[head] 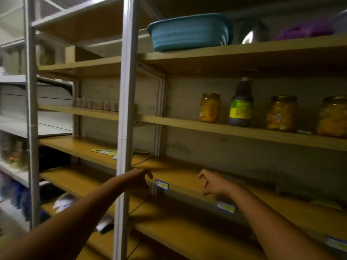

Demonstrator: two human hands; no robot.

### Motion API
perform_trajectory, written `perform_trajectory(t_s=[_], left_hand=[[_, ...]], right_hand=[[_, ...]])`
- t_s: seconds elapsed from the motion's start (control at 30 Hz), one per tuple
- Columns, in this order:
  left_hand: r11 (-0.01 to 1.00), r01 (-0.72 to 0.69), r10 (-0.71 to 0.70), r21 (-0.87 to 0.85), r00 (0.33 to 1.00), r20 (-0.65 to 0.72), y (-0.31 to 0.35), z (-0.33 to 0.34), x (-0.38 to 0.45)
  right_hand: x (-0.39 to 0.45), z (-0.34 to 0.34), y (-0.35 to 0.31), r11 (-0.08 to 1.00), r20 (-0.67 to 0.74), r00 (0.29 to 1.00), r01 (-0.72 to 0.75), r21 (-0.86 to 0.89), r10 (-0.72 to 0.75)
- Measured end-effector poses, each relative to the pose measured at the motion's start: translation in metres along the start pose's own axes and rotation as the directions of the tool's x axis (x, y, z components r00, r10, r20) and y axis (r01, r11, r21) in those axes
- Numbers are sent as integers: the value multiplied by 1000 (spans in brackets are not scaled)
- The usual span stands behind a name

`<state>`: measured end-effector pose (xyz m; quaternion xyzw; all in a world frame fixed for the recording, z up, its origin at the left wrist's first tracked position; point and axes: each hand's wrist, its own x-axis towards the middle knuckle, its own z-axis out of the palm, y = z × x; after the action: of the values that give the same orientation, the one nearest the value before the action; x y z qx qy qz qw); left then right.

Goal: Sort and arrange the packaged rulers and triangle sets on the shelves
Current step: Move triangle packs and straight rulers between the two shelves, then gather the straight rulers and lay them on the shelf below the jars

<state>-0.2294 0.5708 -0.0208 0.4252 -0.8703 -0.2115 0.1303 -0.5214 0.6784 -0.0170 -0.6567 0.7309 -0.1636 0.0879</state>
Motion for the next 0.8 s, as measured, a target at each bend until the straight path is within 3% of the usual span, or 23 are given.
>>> perform_trajectory(t_s=[0.23, 0.37, 0.8], left_hand=[[989, 128, -132, -80, 990, -51, -130, -68, -52], [987, 161, -160, -1, 985, -65, -178, -91, -69], [984, 179, -173, 24, 971, -166, -322, -148, -20]], right_hand=[[42, 52, -128, 998, 29, 998, 56, -26, -55], [71, 77, -192, 995, 49, 995, 91, -43, -89], [223, 145, -327, 969, 90, 965, 245, 33, -247]])
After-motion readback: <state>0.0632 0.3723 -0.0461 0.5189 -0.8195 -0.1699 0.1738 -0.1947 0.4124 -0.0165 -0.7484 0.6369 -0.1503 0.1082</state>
